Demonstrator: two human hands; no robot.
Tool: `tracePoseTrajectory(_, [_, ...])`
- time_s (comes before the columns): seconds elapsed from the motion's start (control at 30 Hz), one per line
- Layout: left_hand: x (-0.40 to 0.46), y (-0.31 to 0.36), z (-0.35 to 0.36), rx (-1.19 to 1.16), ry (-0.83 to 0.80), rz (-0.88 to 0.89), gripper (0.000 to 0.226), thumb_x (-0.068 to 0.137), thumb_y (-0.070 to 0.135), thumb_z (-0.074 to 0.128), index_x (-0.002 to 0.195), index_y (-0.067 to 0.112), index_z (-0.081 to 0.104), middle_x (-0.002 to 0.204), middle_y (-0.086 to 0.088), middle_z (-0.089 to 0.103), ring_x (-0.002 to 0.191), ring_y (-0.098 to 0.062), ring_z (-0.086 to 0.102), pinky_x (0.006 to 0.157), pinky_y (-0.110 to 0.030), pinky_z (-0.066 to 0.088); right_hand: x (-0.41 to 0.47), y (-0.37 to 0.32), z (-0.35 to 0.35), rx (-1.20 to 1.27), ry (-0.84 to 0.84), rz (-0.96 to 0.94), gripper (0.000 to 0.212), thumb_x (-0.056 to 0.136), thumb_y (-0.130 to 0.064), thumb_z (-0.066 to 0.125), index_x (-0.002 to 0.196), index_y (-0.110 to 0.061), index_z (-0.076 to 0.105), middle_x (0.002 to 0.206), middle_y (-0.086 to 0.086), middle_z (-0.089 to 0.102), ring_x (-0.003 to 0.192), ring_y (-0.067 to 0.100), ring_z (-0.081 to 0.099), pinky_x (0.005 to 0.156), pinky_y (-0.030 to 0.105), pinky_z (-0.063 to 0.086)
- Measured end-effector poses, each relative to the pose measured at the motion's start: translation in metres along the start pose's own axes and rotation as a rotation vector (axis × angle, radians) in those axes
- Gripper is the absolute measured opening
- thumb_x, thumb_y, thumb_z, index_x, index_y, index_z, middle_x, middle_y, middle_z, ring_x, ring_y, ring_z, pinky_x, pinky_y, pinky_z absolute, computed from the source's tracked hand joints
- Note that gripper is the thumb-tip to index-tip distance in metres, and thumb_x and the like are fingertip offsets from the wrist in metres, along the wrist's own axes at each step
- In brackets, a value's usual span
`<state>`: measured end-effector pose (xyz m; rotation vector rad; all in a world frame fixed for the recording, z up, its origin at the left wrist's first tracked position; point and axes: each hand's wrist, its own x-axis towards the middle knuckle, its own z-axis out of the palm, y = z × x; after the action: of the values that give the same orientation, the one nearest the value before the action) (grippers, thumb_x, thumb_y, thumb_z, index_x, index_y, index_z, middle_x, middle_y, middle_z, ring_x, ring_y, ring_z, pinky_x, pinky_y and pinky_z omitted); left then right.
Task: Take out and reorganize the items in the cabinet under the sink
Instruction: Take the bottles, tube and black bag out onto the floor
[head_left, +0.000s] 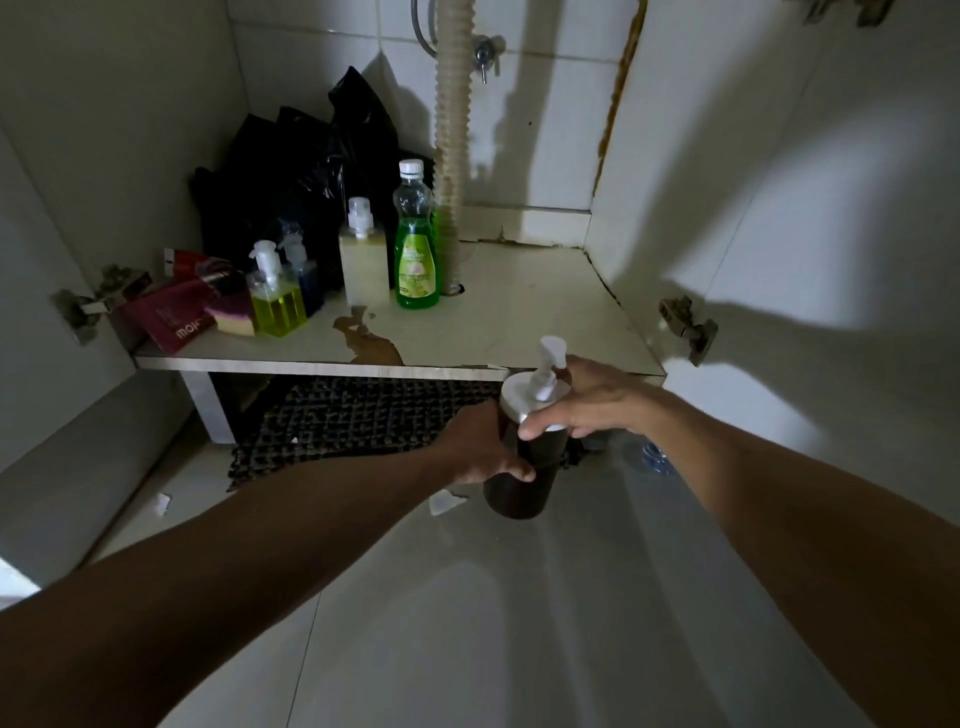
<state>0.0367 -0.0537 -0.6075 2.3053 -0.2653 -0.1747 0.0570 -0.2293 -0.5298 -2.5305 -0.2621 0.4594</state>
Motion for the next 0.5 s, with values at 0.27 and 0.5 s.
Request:
tracePoseTrajectory(0.27, [0.020,-0.032,0.034,-0.016,0.004,-0.059,0.081,0.051,0.029,0.095,0.124,0.022,0.060,0.109,0.011,0.066,0.106,-0.013,0.062,0.086,-0.025,0.049,0.024,0.024,0.031,-0.081,0.059,0.081,0.094,0.042,-0.058,0.089,0.120,-0.023,0.050,0.108,-0.004,0.063,0.071,0.012,0.072,0.062,0.029,0.059])
tracePoseTrajectory(0.5, [0.031,-0.052,0.044,-0.021,-0.013,-0.061,0.074,0.053,0.021,0.095,0.119,0.020,0.062,0.095,0.015,0.063,0.096,-0.009,0.060,0.075,-0.018,0.044,0.044,0.035,0.049,-0.104,0.064,0.105,0.101,0.041,-0.062,0.086,0.124,-0.018,0.048,0.110,-0.004,0.061,0.083,0.011,0.065,0.059,0.026,0.051])
